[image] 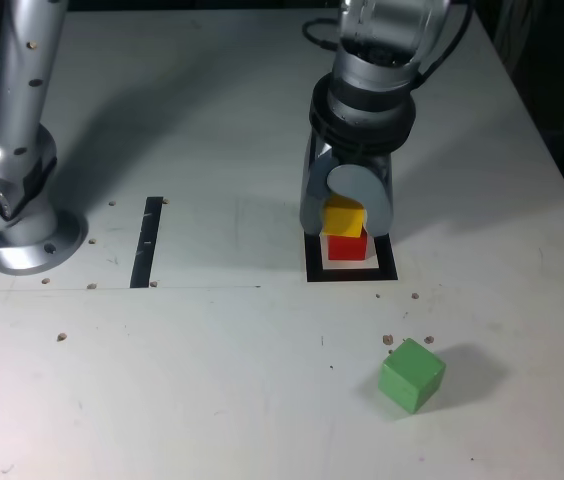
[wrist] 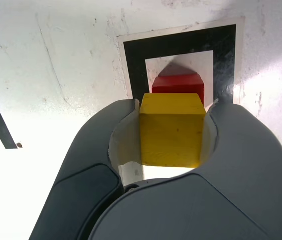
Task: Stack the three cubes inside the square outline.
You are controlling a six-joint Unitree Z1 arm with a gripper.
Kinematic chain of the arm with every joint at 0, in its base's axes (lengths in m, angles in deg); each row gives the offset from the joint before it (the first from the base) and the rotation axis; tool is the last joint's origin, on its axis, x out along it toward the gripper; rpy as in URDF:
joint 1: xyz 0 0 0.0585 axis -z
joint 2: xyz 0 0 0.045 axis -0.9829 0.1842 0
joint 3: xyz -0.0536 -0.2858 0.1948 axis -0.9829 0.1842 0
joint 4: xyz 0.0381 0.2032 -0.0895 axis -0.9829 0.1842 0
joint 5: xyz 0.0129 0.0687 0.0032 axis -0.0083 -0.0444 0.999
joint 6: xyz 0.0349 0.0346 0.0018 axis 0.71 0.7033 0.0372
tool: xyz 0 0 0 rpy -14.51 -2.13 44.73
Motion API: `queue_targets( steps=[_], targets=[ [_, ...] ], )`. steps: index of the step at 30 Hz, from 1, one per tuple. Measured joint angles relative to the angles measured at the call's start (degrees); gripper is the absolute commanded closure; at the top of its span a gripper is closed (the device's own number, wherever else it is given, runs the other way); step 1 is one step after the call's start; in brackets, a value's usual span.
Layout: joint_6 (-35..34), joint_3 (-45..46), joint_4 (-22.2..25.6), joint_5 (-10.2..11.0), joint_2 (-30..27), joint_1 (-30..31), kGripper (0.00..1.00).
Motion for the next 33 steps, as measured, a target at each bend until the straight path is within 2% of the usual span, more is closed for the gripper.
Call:
queue_targets(
  steps=[5,20,24,29,33],
  targets=[
    [0.0,0.5,-0.9,0.1,-0.1,-0.2,0.55],
    [0.3,2.6,-2.1,-0.3,-0.1,-1.0,0.05],
    [0.3,2.7,-2.1,-0.3,-0.5,-1.1,0.01],
    [0.3,2.2,-1.9,-0.2,-3.1,-1.0,0.01],
    [0.3,-0.1,0.7,-0.8,-5.0,0.8,0.01]
  ],
)
